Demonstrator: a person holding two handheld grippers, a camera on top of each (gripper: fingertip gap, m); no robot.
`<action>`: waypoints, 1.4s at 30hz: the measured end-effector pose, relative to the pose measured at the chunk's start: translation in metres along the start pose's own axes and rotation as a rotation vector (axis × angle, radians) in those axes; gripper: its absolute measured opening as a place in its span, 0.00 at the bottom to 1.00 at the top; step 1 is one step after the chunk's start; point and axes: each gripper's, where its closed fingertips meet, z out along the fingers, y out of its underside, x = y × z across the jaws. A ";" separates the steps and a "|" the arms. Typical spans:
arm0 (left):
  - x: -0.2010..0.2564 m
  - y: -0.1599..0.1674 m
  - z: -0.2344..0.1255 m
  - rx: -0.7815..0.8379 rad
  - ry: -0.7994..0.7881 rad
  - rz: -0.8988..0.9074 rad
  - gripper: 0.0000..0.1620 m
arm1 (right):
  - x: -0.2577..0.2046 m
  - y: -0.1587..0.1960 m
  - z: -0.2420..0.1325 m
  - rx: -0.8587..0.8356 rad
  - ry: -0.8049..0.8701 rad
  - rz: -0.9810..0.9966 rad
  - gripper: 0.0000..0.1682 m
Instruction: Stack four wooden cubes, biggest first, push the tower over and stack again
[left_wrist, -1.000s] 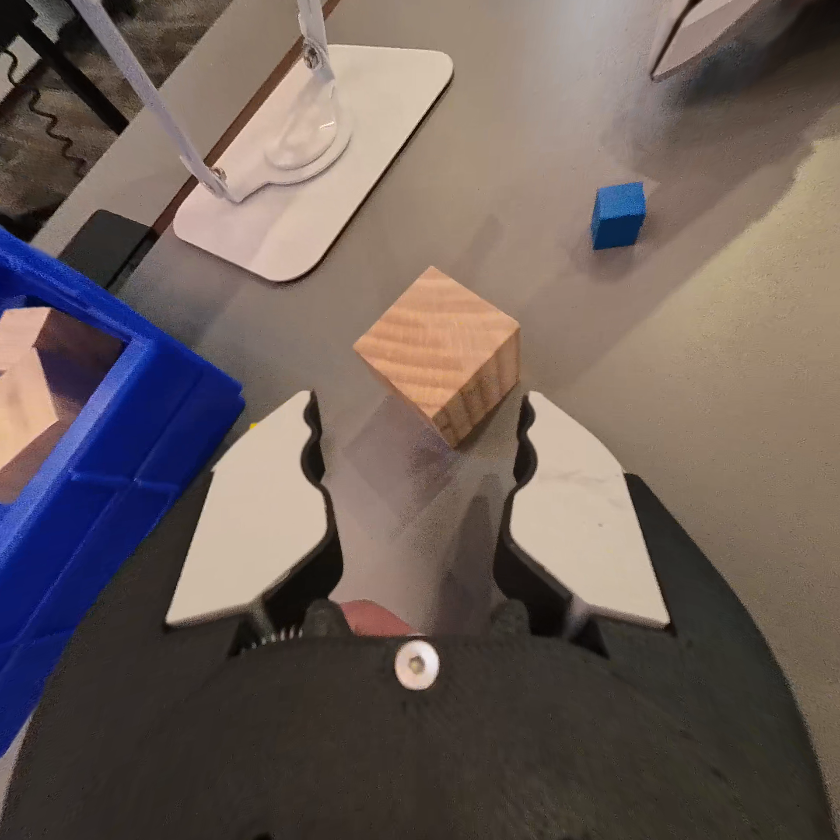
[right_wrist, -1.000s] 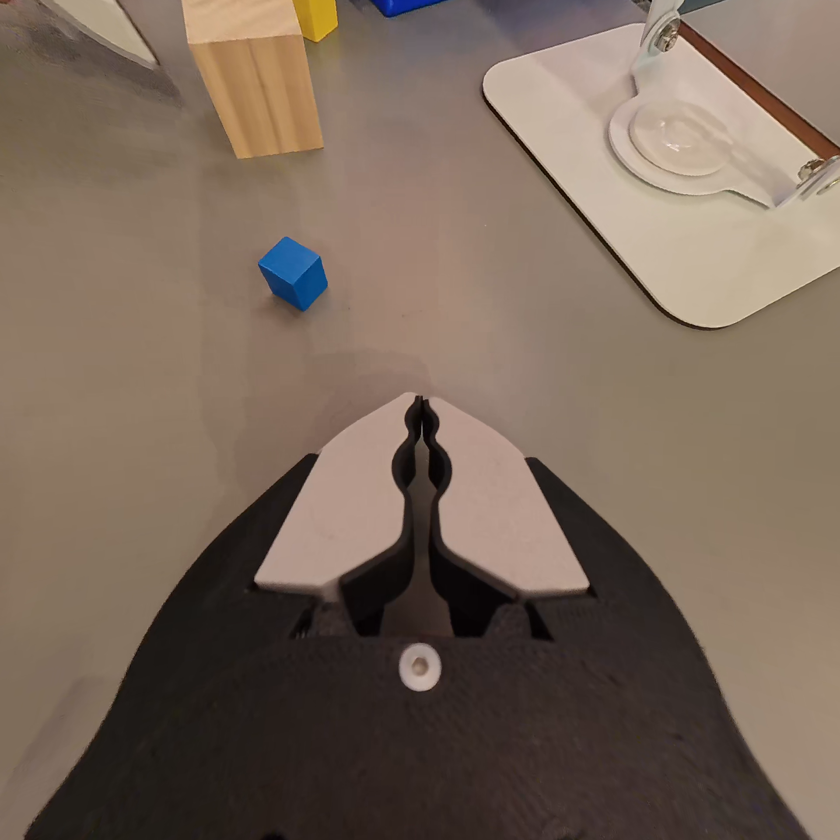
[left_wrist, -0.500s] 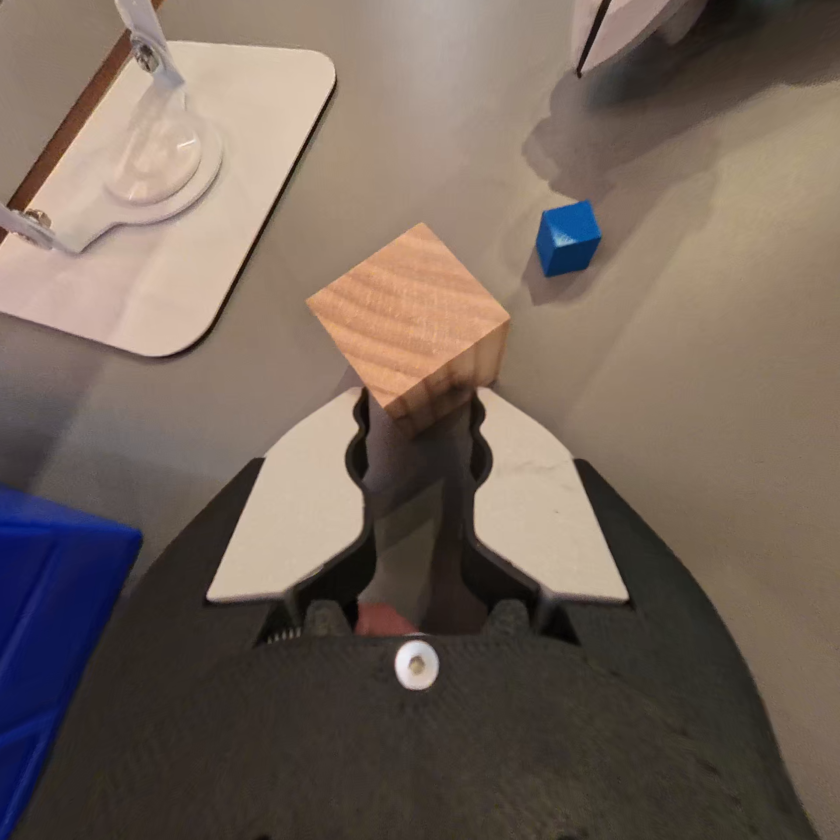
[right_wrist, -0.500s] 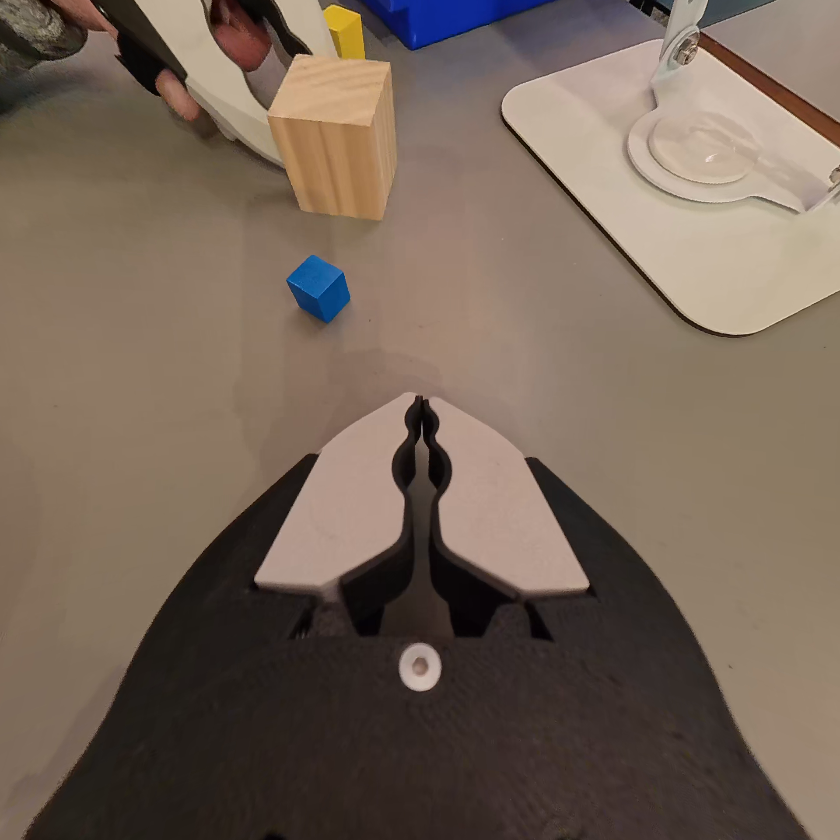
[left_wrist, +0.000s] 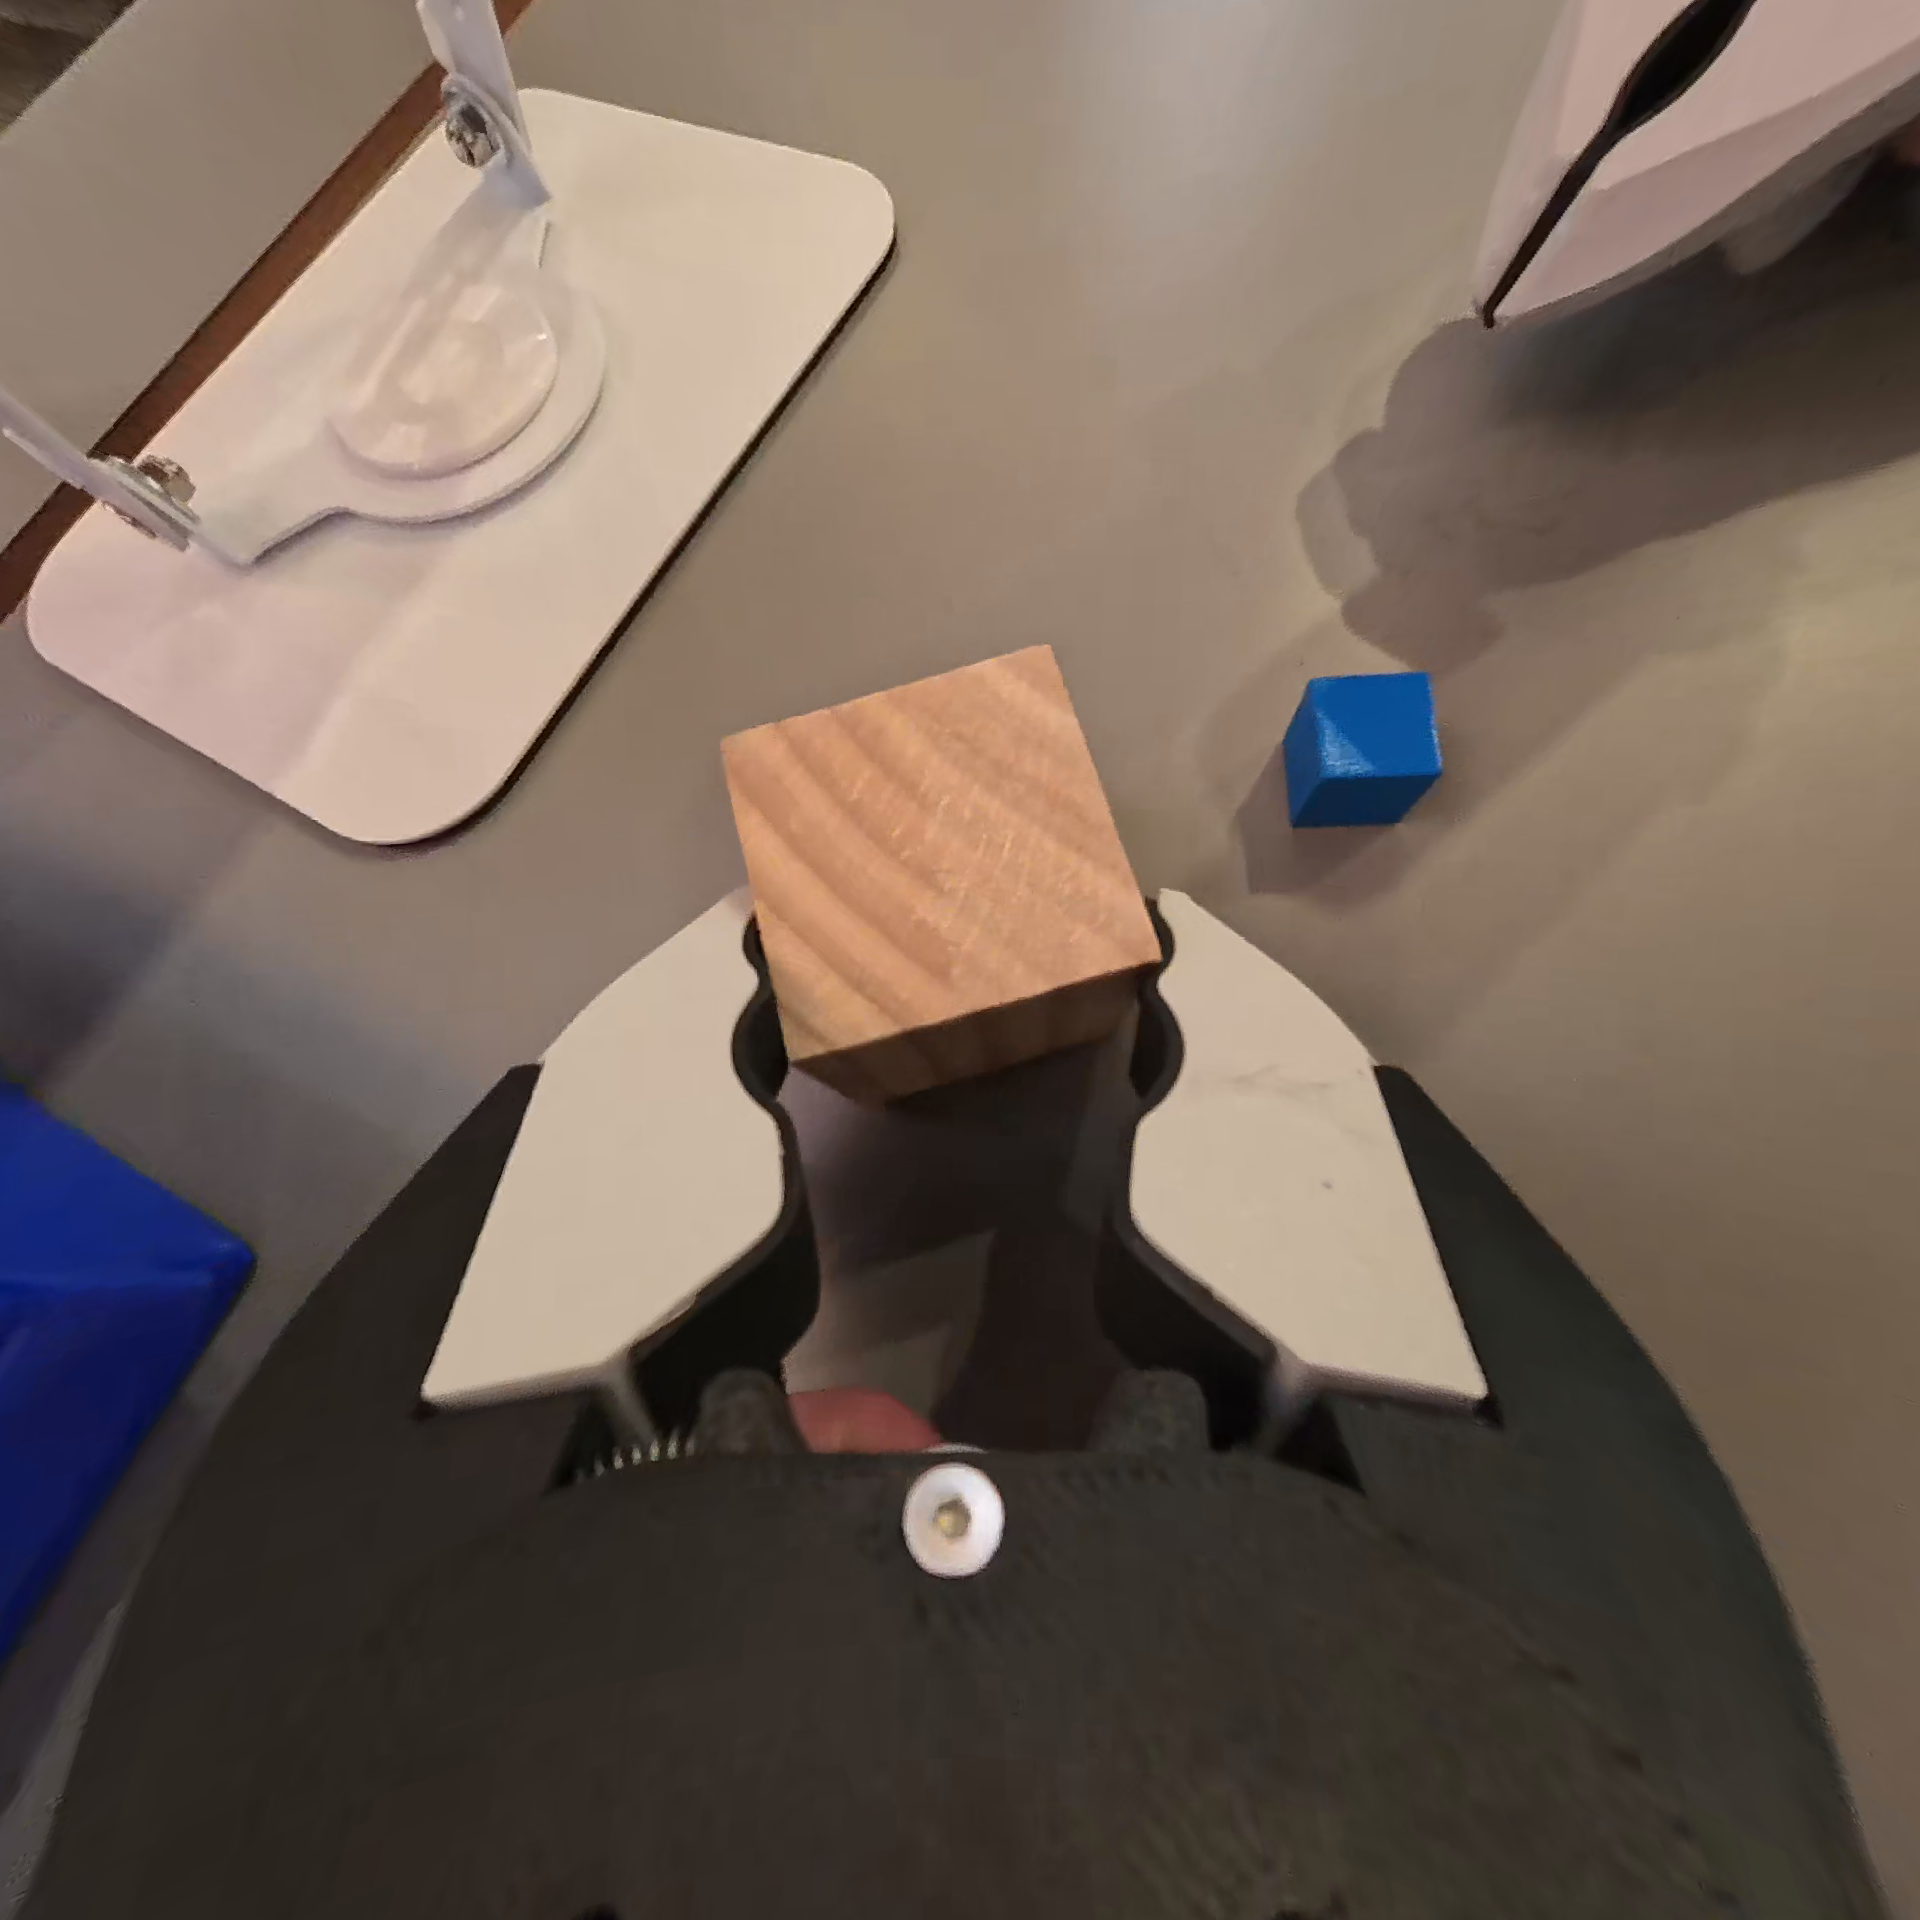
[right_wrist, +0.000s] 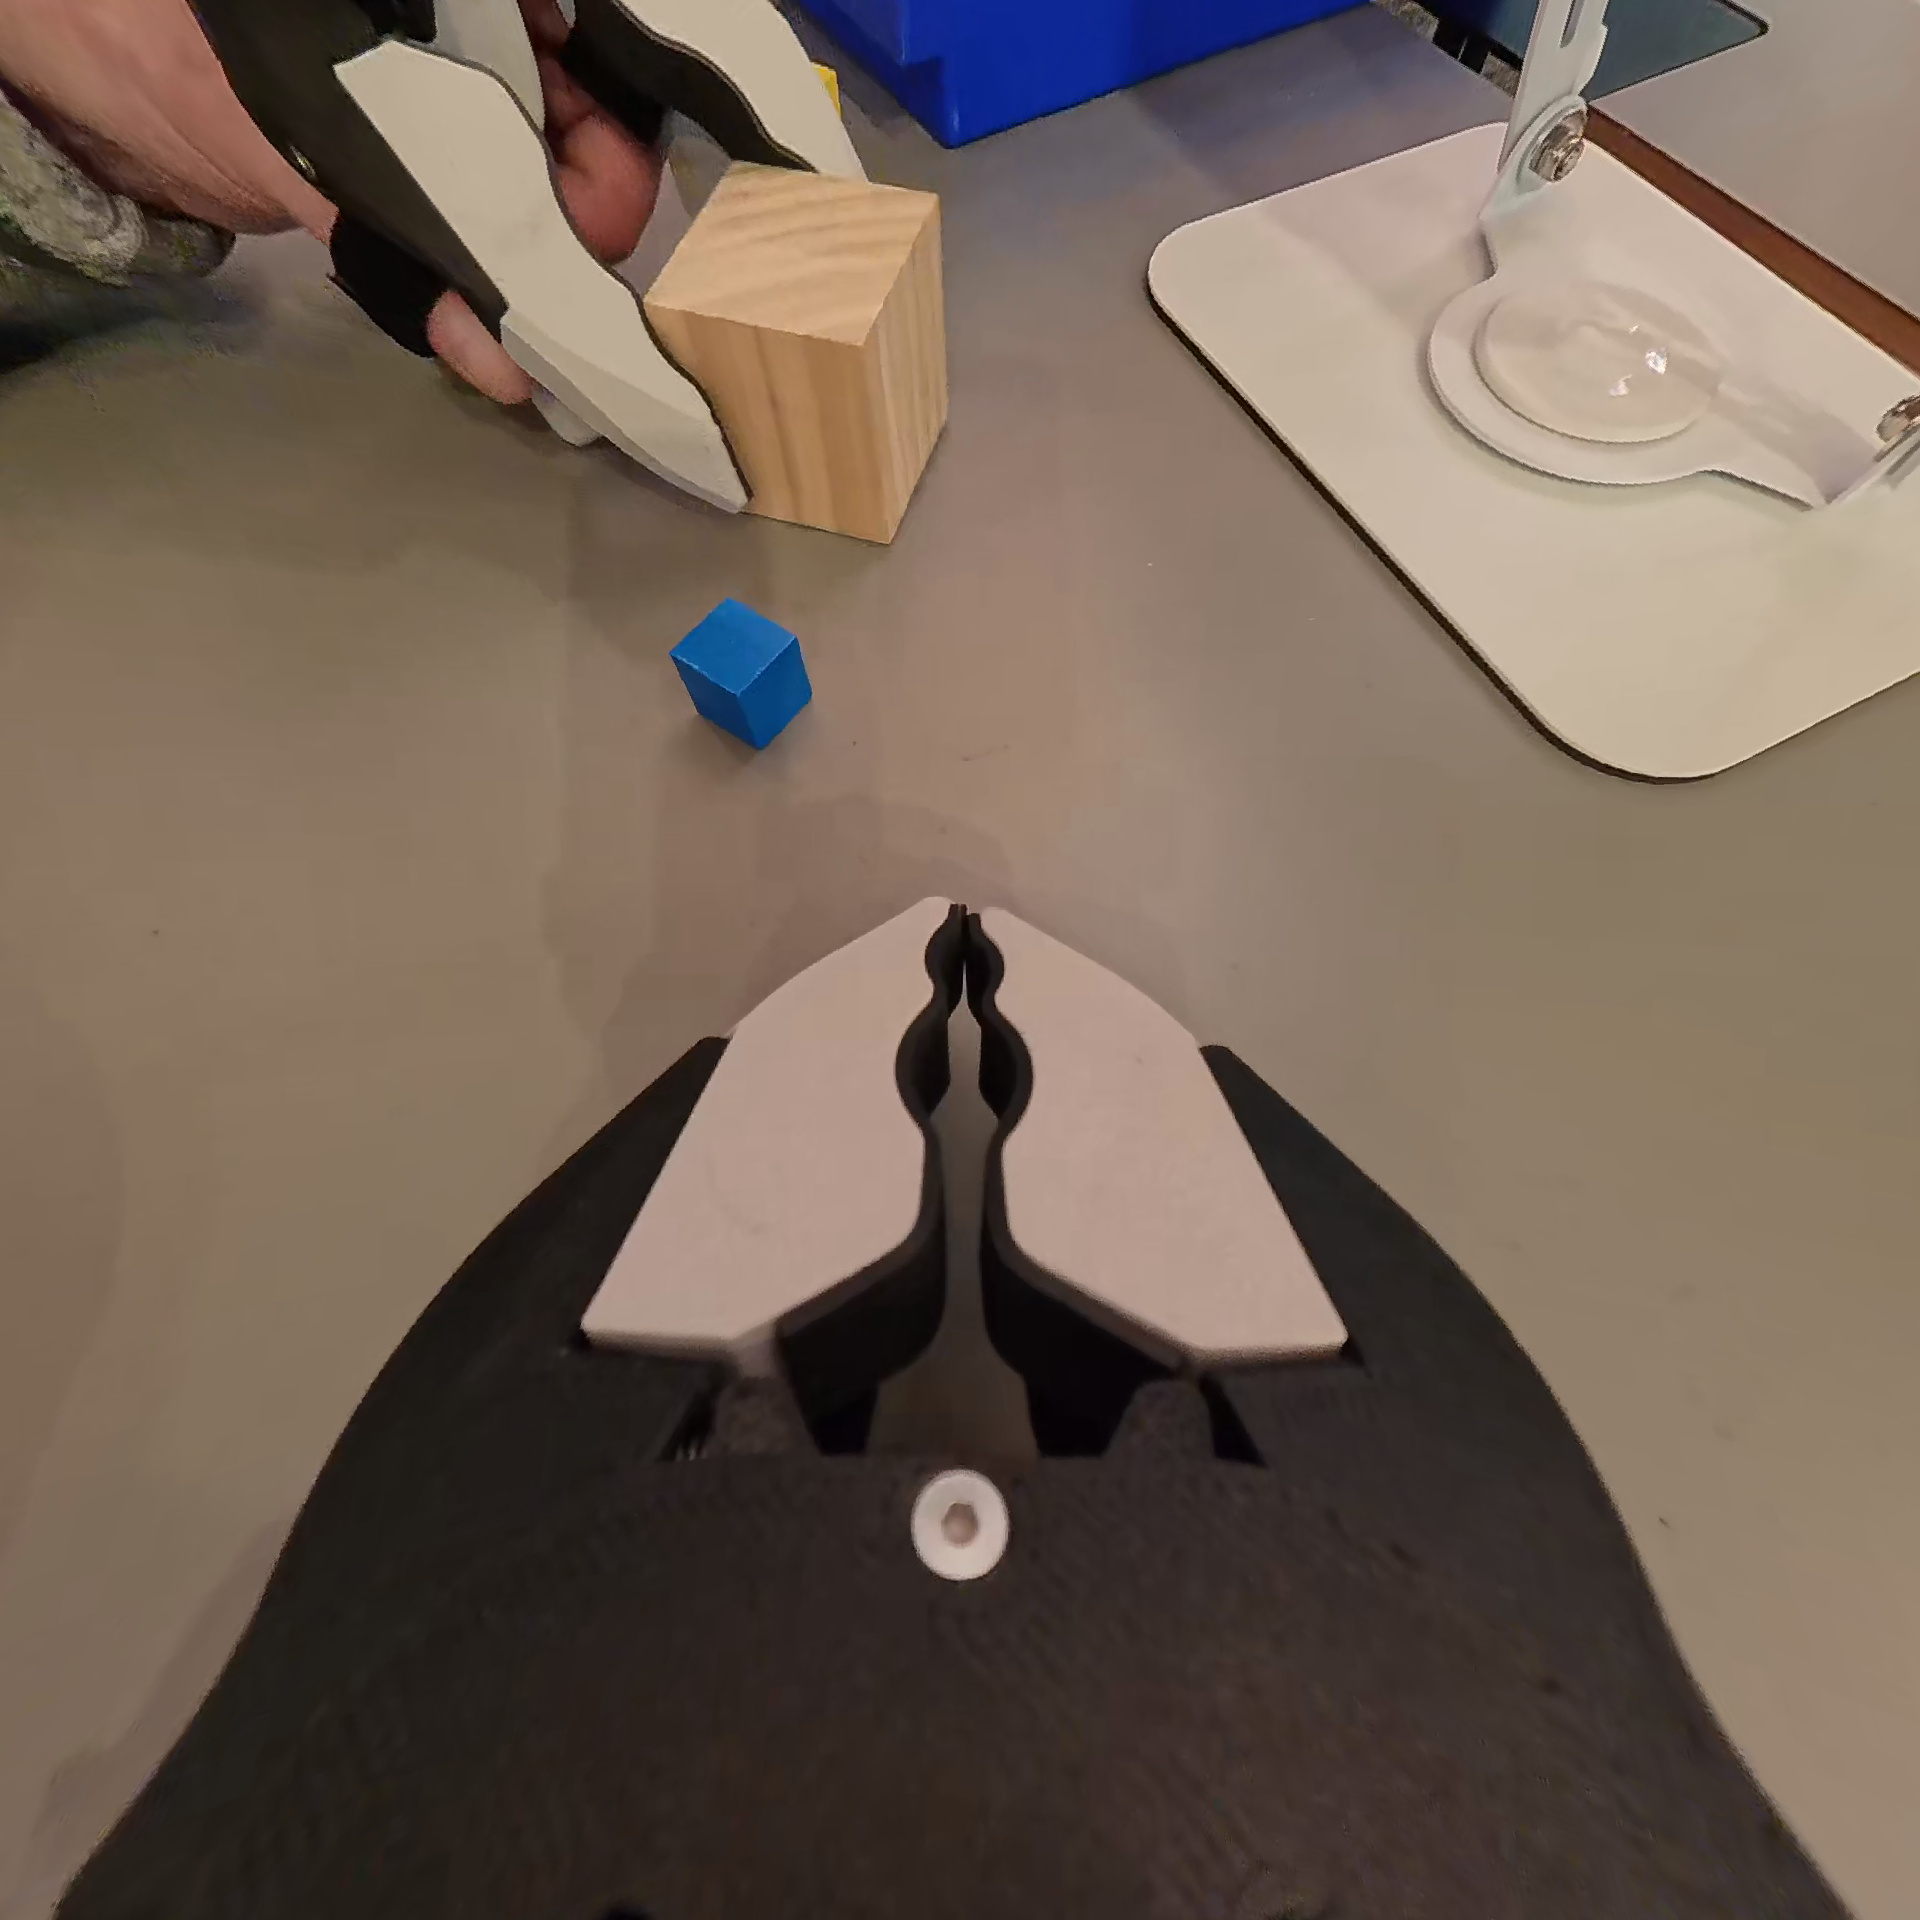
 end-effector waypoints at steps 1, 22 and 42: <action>0.000 -0.003 0.000 0.006 -0.003 -0.002 0.40 | 0.000 0.000 -0.002 0.000 0.000 -0.006 0.00; 0.130 -0.185 0.191 -0.024 0.387 0.363 0.40 | 0.155 0.084 -0.145 -0.001 0.415 0.210 0.00; -0.046 0.038 -0.156 -0.162 -0.410 0.097 0.54 | 0.129 0.071 -0.130 0.002 0.298 0.125 0.00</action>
